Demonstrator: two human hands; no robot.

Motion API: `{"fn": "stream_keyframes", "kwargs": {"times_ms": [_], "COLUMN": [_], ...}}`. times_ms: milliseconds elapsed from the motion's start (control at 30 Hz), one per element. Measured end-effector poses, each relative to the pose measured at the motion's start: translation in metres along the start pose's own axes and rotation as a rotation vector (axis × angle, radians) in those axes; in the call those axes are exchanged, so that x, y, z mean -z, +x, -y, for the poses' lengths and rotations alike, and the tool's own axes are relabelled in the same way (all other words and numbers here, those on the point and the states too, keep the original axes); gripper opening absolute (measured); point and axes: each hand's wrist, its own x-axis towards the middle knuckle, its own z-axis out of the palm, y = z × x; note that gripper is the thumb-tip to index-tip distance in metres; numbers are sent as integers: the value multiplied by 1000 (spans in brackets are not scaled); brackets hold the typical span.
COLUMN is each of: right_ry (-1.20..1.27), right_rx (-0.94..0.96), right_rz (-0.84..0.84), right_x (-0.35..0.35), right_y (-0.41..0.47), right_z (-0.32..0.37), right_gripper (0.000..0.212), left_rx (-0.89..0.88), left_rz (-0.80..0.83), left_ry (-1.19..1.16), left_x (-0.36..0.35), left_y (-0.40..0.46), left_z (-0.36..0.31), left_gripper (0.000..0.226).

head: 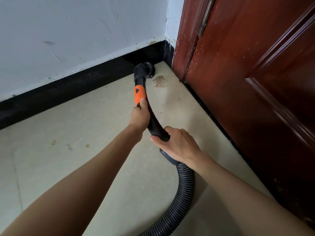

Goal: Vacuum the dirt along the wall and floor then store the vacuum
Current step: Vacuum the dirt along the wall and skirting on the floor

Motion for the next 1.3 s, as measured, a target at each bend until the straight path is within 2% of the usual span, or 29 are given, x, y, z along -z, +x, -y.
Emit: {"fn": "stream_keyframes", "kwargs": {"times_ms": [133,333,567,800,1067,1300], "right_ry": [-105,-142,-68,23,9,-102], "right_rx": [58,38,-84,-133,-72,25], "right_rz": [47,50,-37,-87,-6,99], "right_x": [-6,-1,5,12,11,-13], "right_y": [-11,-20,-27,-17,-6,-35], "right_z": [12,13,-11,-12,13,27], "right_gripper": [42,39,43,44,42,41], "left_rx": [40,71,24,11,50,86], "left_rz": [-63,5,139,175,70,-26], "left_ry": [-79,-56,8,106,-5,-46], "left_x": [16,16,-17,-28,0,35], "left_y": [-11,-12,-17,-4,6,-17], "left_z": [21,21,3,-17,-11,35], "left_gripper": [59,62,61,63,62,66]}}
